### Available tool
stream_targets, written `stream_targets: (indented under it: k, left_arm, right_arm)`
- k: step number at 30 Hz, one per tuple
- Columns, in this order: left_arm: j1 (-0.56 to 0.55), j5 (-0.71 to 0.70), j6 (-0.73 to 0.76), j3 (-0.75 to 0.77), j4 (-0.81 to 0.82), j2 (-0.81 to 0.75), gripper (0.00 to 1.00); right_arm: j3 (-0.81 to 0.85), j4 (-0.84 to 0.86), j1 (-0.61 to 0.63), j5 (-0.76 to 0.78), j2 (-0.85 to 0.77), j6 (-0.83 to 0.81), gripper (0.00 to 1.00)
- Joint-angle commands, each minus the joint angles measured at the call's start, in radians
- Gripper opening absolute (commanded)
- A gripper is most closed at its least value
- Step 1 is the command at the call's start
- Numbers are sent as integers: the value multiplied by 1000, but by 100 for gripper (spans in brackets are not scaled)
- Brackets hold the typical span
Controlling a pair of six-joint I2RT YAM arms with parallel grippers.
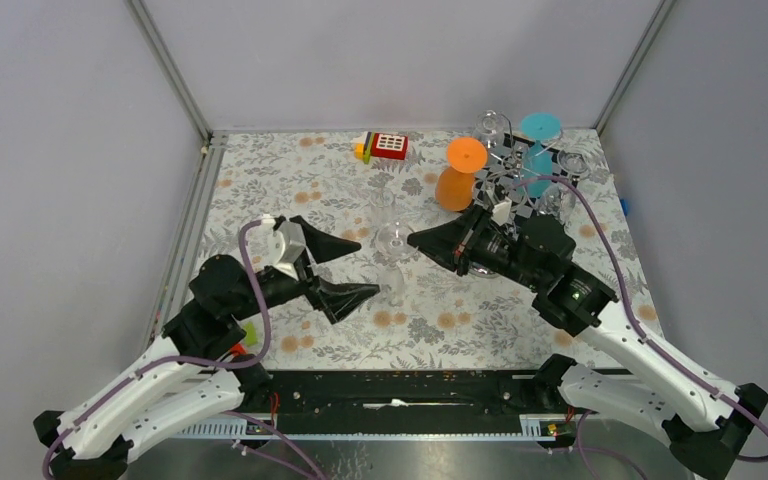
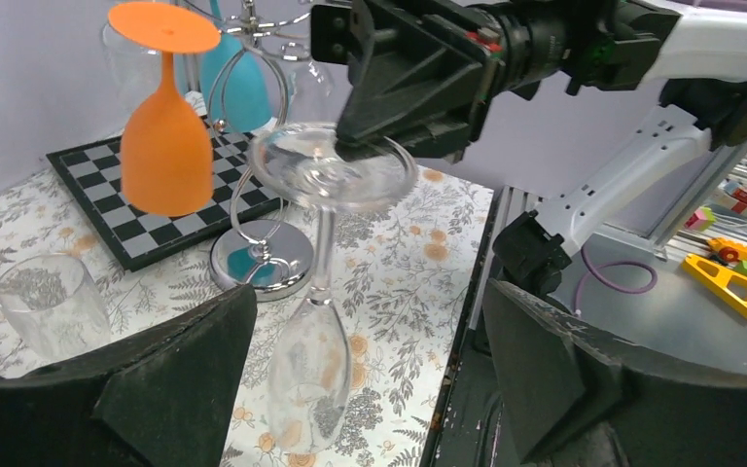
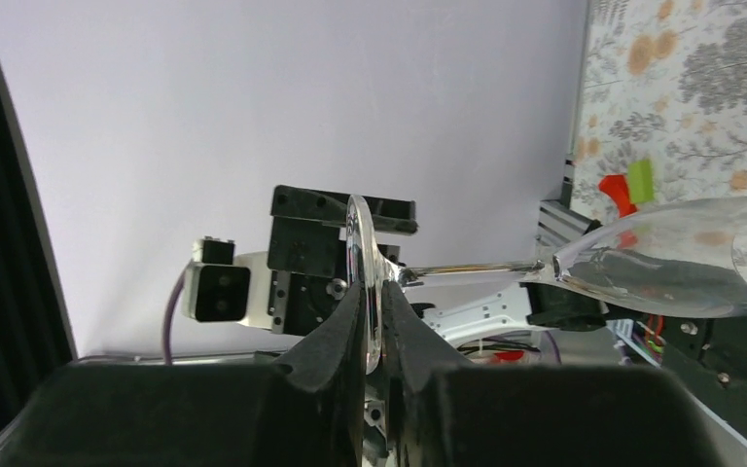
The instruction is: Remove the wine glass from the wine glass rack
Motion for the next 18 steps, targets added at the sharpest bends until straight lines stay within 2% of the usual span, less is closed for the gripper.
stream_targets:
  k: [1, 4, 10, 18]
  left_arm:
    - [-2, 30, -10, -5, 61, -2, 91]
    - [0, 16, -55, 57, 22, 50, 77]
    - [0, 1, -94, 44, 83, 77, 66]
    - [0, 84, -78, 63, 111, 99, 49]
  right_arm:
    - [87, 167, 28, 5, 33, 51, 0]
    - [100, 173, 49, 7, 49, 61, 0]
    - [98, 186, 78, 11, 44, 72, 0]
    - [126, 179, 92, -33, 68, 81, 0]
